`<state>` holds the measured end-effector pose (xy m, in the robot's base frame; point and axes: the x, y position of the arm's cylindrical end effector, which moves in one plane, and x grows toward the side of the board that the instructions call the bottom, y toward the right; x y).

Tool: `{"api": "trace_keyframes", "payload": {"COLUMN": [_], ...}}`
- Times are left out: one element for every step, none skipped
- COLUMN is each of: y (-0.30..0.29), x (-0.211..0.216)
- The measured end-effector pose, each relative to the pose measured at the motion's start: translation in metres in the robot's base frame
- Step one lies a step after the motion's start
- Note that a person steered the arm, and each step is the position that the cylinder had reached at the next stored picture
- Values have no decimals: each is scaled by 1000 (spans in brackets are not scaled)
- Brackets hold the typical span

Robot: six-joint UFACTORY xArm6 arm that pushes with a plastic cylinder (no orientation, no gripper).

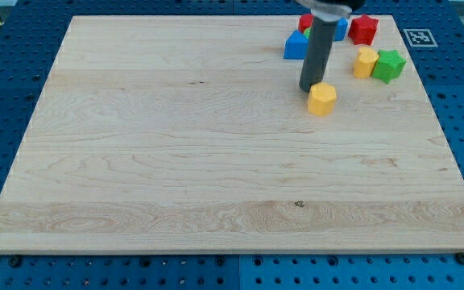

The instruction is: Put the green star at the top right of the yellow hexagon

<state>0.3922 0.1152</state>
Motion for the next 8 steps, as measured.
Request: {"api": "trace_keyframes", "payload": {"y": [8,71,153,224,228,181,118,69], "x": [16,-4,-2,-18,-45,-60,-61,-45]}}
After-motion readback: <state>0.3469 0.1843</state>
